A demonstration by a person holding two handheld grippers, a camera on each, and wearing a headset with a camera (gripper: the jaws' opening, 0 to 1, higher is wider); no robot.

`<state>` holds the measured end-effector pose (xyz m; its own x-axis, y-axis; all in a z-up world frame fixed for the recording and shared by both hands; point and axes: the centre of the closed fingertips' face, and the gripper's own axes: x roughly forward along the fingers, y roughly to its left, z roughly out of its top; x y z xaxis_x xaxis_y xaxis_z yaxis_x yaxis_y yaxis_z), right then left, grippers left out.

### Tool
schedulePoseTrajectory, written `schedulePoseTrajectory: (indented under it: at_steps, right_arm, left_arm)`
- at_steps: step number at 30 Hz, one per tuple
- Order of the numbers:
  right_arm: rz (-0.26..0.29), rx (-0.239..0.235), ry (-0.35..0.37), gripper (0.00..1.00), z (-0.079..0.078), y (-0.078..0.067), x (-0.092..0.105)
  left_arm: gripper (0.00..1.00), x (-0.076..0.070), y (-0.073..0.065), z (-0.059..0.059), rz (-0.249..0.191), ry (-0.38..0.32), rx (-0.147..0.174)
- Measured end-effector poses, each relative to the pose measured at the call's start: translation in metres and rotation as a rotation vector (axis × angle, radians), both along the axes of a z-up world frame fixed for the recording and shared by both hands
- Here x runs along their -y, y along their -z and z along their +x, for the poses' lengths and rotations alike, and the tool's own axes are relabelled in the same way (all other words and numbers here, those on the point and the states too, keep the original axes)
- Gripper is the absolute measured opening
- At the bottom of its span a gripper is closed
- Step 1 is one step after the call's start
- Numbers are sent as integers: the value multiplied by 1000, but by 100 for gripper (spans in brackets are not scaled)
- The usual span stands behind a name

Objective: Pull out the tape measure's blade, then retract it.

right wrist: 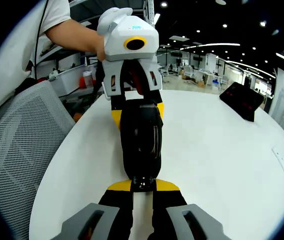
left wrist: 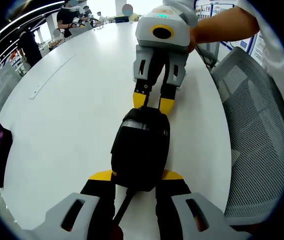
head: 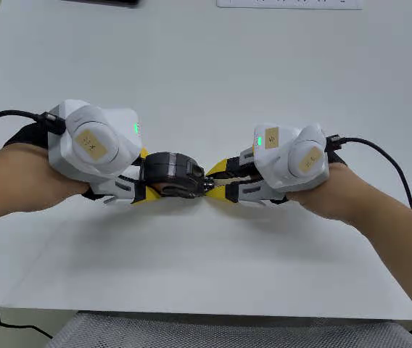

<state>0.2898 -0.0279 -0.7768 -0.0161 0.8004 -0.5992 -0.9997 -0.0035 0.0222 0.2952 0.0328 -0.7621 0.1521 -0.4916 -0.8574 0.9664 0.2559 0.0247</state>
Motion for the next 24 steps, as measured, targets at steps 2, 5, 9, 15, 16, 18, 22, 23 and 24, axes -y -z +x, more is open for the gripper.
schedulePoseTrajectory:
  at_steps: [2,5,9,15,16,18,22,23,24]
  right_arm:
    - [1,-4,2,10,0,0,1]
    - [1,-1,2,10,0,0,1]
    - [1,3,3,10,0,0,1]
    - [-7,9,2,10,0,-1,6]
    - [-8,10,2,10,0,-2,7]
    - [-10,6,6,10,0,-1,10]
    - [-16,7,10,10,0,-1,17]
    - [-17,7,11,10,-1,-1,18]
    - [-18,7,12,10,-1,-1,20]
  left_arm:
    - [26,0,0,0,-1,3,2]
    - [26,1,0,0,-1,5,1]
    - [26,1,0,0,-1,8,1]
    - [26,1,0,0,1,16,3]
    - [26,1,0,0,1,16,2]
    - [26,1,0,0,2,17,2]
    - [26,2,0,-1,2,20,3]
    - [26,2,0,-1,2,20,3]
    - [26,2,0,-1,1,20,2]
